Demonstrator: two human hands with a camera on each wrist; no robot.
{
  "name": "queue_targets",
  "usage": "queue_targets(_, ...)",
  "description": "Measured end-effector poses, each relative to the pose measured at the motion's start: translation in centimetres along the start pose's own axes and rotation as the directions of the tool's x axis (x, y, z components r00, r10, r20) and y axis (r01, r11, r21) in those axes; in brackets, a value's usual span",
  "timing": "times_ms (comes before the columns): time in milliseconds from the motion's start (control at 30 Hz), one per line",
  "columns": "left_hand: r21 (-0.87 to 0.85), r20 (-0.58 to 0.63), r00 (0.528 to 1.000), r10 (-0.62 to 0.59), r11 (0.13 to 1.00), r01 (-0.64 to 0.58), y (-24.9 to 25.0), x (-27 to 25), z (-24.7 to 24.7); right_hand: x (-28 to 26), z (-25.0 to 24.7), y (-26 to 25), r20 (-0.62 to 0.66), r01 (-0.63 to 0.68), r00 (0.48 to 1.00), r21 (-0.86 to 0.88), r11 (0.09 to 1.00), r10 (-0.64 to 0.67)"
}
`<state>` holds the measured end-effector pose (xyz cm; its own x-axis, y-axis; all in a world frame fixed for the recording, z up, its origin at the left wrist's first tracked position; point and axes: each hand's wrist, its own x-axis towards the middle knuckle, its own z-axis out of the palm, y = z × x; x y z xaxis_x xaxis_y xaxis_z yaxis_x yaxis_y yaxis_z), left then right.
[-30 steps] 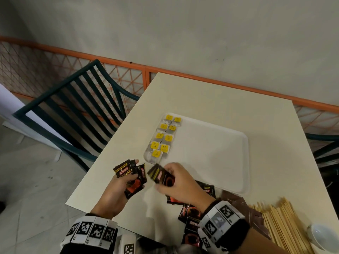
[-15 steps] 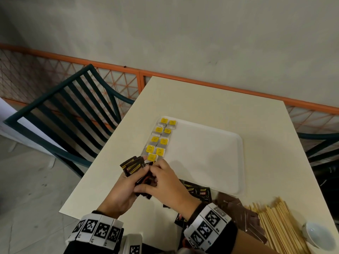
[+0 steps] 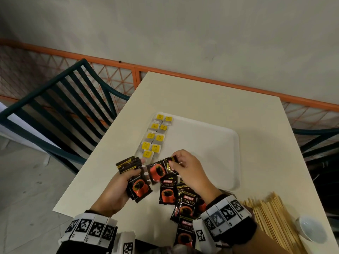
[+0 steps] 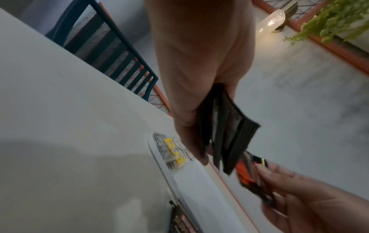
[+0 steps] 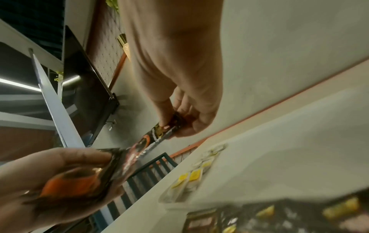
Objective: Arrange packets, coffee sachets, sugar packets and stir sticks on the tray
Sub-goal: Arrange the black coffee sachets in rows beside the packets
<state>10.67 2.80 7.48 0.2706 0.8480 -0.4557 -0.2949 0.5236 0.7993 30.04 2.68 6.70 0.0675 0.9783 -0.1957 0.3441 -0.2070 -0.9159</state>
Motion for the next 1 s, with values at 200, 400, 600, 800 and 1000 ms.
queue_targets(200,0.074,0.055,0.995,-0.077,0.995,0.073,-0.9,0.3,0.5,-1.4,-1.7,-1.8,0.287,0.062,0.957,-0.031,0.998,-0.051)
queue_targets(400,0.290,0.321,0.934,-0.157,0.955,0.061,-1.7,0.0,2.0,-2.3,0.8,-1.7,0.197,0.182,0.968,-0.107,0.978,-0.159)
queue_targets(600,0.301,0.211,0.959,-0.189,0.946,0.121,-1.9,0.2,0.4,-3.1,-1.1,1.2,0.137,0.182,0.981,-0.379,0.907,-0.139)
queue_targets(800,0.345,0.138,0.973,-0.182,0.930,0.125,-2.2,0.3,0.1,-6.8,-2.4,5.5,0.500,0.416,0.863,-0.788,0.453,0.077)
queue_targets(1000,0.412,0.129,0.975,-0.183,0.904,0.115,-2.3,0.4,0.9,-6.8,-1.4,6.0,0.386,0.313,0.919,-0.839,0.446,0.082)
